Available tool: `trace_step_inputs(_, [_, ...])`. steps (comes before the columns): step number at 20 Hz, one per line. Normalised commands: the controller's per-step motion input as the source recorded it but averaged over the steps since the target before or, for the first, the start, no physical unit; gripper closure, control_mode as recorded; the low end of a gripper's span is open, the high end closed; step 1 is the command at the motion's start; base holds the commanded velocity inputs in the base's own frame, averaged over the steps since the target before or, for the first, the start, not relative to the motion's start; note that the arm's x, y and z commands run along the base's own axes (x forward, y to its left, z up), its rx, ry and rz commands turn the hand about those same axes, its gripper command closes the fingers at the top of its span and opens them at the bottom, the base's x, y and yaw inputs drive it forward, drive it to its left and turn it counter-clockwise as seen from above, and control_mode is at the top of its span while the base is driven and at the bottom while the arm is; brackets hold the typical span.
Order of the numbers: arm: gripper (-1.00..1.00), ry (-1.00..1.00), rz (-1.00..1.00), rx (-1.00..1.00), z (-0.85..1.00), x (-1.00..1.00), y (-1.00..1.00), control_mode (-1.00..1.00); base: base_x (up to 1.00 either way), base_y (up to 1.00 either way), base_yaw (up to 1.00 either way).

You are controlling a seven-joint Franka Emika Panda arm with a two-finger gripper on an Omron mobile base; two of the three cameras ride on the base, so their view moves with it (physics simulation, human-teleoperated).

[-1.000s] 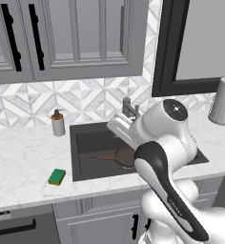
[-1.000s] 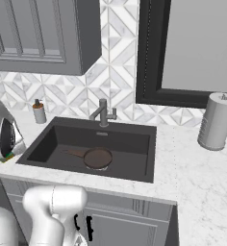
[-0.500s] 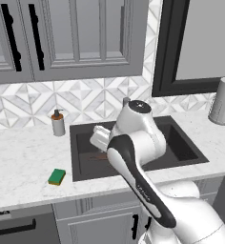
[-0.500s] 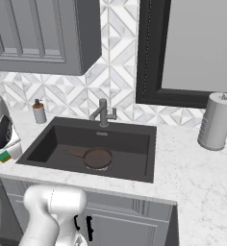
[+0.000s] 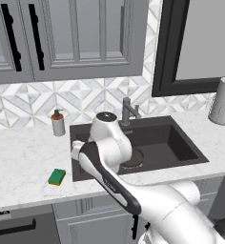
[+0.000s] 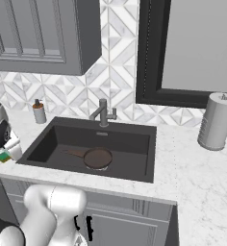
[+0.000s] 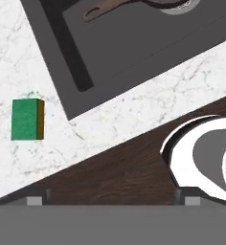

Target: Pick the pan and sponge and place them into the sink. Then turn on the water.

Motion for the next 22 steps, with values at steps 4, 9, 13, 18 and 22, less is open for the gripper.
trace_step_inputs(4, [-1.00, 0.10, 0.13, -0.10, -0.45, 0.45, 0.64, -1.00, 0.00, 0.00, 0.00])
trace_step_inputs(9, [-1.00, 0.07, 0.12, -0.08, -0.46, 0.42, 0.61, -1.00, 0.00, 0.00, 0.00])
trace_step_inputs(13, [-1.00, 0.00, 0.07, -0.02, -0.33, 0.39, 0.44, -1.00, 0.00, 0.00, 0.00])
trace_step_inputs(18, [-1.00, 0.00, 0.03, 0.00, -0.23, 0.40, 0.34, -1.00, 0.00, 0.00, 0.00])
trace_step_inputs(22, [-1.00, 0.00, 0.00, 0.00, -0.29, 0.29, 0.28, -1.00, 0.00, 0.00, 0.00])
